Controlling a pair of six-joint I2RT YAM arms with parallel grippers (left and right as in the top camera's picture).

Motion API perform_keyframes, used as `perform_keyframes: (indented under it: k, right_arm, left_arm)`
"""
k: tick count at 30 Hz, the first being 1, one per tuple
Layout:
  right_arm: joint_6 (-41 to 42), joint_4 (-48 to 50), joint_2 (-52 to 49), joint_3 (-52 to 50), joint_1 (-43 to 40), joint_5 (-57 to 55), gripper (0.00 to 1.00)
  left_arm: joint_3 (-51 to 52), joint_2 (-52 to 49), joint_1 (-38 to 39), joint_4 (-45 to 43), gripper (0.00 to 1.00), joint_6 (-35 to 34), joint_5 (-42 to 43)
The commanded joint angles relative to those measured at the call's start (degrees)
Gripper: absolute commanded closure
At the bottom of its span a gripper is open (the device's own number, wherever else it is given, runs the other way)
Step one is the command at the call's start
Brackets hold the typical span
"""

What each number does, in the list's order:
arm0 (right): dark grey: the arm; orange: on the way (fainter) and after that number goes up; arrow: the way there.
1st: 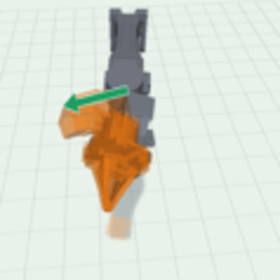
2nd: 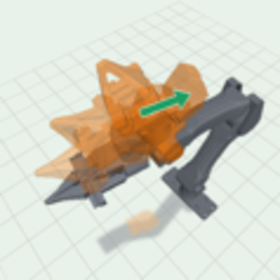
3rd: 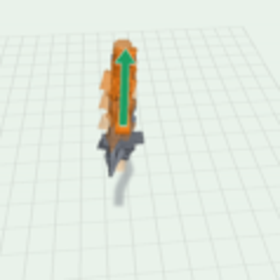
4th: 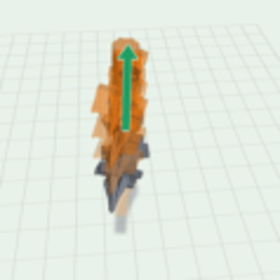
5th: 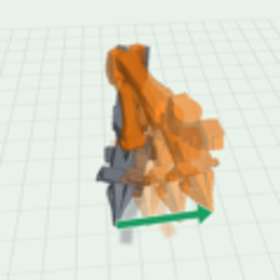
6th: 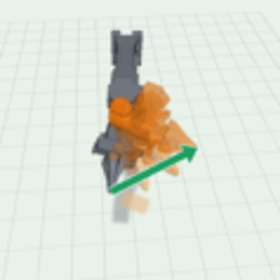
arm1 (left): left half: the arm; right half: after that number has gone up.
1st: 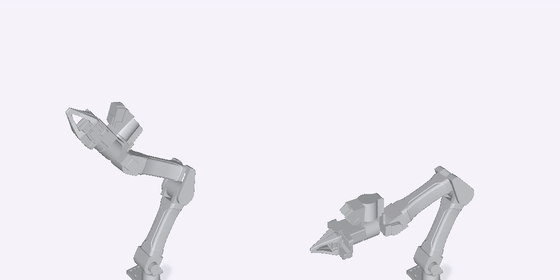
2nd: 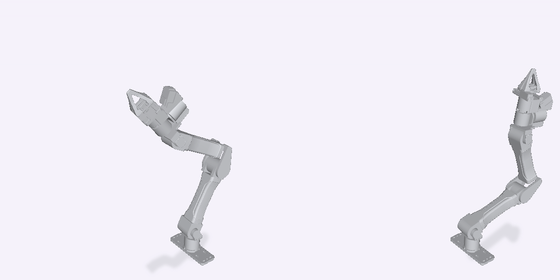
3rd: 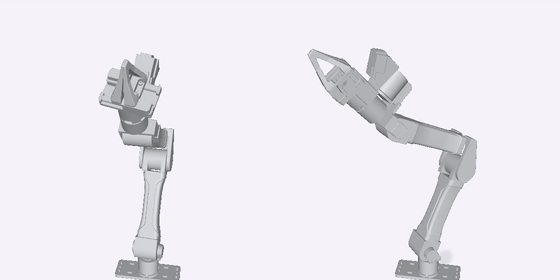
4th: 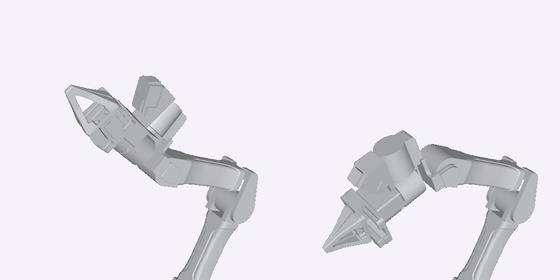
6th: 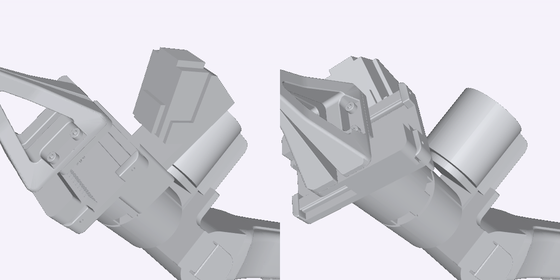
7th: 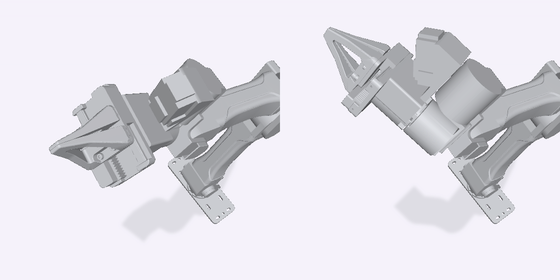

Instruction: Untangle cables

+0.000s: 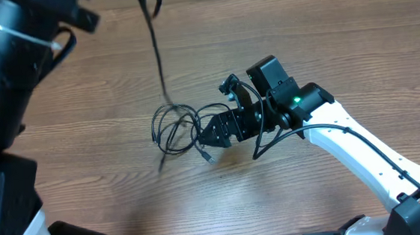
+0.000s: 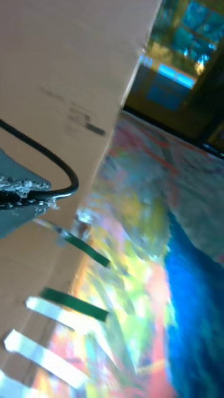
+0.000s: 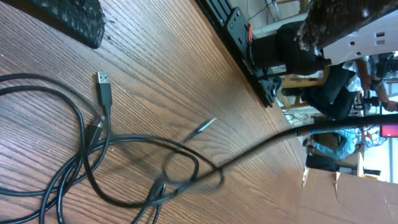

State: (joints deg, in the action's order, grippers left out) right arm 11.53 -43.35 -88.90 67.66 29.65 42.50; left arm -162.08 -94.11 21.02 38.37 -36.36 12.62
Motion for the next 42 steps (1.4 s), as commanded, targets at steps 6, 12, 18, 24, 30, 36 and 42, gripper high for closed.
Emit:
perform_keyframes:
  k: [6, 12, 18, 24, 30, 36, 42]
  right_arm:
    - [-0.5, -0.4, -0.1, 0.0, -0.1, -3.6, 0.0]
    - [-0.5, -0.6, -0.1, 0.0, -0.1, -4.1, 0.0]
    - [-0.5, -0.9, -0.1, 0.0, -0.1, -4.1, 0.0]
    - [-0.5, -0.8, -0.1, 0.0, -0.1, -4.1, 0.0]
    - [-0.5, 0.0, -0.1, 0.0, -0.1, -4.1, 0.0]
    - [-1.1, 8.7, -0.1, 0.0, -0.1, -3.9, 0.0]
    - [-1.1, 15.9, -0.5, 0.0, 0.4, -12.2, 0.0]
  left_arm:
    - [-0.4, -1.3, 0.4, -13.1, 0.96, -19.9, -6.3]
    - [-0.3, -1.5, 0.4, 0.4, 0.96, -8.1, -22.7]
    - [-0.3, -5.4, 0.4, 14.3, 0.96, 10.8, -50.8]
    - [3.5, -6.7, 0.2, 21.6, 0.96, 1.9, -45.7]
    - [3.8, -6.8, 1.6, 22.5, 0.96, -3.9, -20.7]
    - [3.8, -6.8, 3.8, 26.4, 0.96, -9.1, -18.8]
    - [3.8, -6.8, 3.9, 27.0, 0.96, -9.6, -18.5]
